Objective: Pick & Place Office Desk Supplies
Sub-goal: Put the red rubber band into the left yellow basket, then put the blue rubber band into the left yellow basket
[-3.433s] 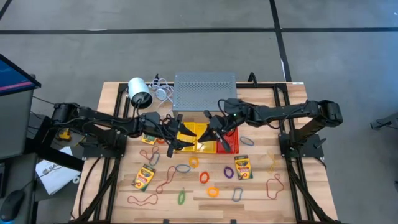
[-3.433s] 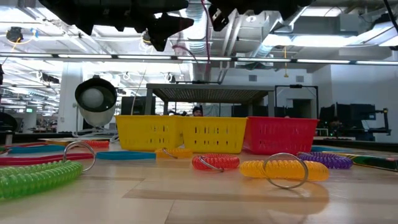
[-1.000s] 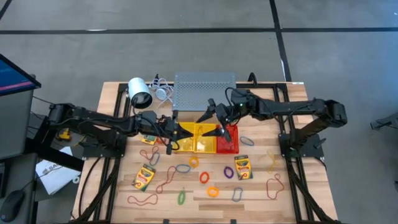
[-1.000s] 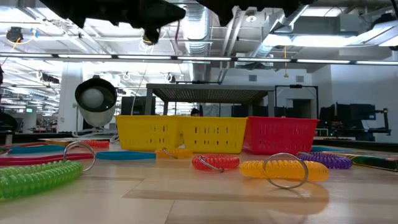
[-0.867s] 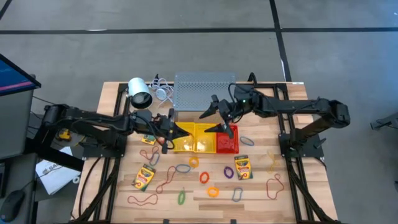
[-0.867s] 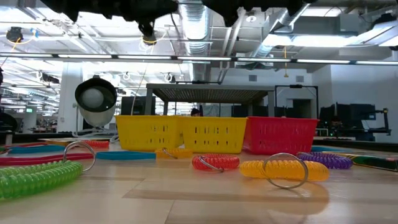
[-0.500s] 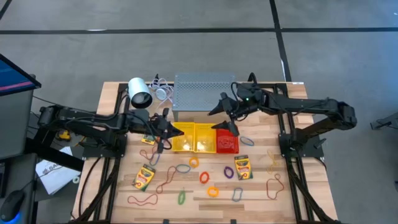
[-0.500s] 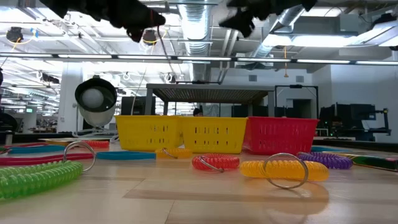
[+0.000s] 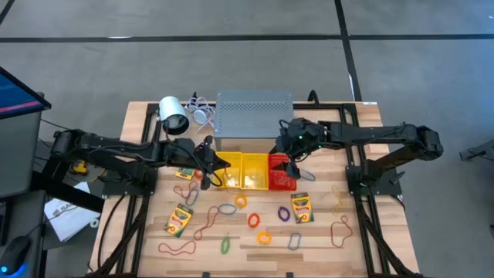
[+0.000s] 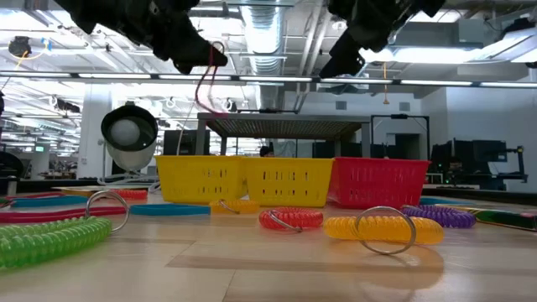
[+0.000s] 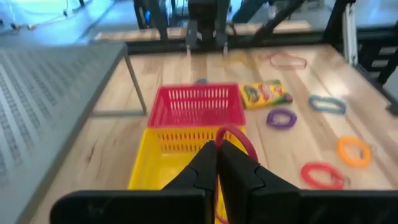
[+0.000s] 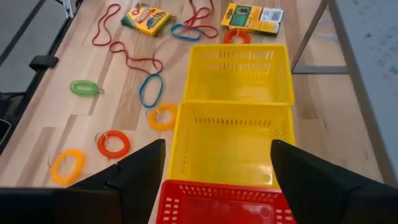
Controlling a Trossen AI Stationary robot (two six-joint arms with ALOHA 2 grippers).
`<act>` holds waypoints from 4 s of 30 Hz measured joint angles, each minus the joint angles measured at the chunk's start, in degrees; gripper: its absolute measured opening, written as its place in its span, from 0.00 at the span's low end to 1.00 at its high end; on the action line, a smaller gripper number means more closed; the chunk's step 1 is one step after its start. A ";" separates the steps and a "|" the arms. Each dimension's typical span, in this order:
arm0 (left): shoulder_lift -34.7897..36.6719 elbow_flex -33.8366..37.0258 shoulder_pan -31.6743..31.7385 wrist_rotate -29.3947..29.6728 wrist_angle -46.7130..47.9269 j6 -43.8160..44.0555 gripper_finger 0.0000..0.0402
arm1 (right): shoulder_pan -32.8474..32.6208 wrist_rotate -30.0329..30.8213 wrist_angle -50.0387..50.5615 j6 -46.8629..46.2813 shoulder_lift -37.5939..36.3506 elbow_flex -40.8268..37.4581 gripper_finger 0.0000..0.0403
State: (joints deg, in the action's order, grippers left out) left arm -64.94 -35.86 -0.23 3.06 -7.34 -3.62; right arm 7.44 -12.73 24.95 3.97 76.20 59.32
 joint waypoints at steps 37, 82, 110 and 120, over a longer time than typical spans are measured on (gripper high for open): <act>-19.29 -4.97 1.48 3.11 8.10 3.78 0.02 | -0.30 2.21 -4.68 -4.43 0.03 -7.20 0.71; -29.09 -12.33 4.28 -3.23 19.22 5.20 0.33 | -2.18 2.23 -4.48 -5.01 0.03 -7.17 0.71; 3.15 -5.68 1.11 -3.46 18.28 9.53 0.44 | -2.95 0.98 -8.80 -8.60 0.07 -7.11 0.71; 11.45 1.57 -3.55 -3.48 8.81 9.13 0.41 | -9.39 0.80 -20.38 1.11 -4.33 -7.02 0.71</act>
State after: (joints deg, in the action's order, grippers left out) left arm -53.49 -34.28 -3.78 -0.42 1.46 5.52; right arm -1.95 -11.93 4.57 5.08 71.87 52.30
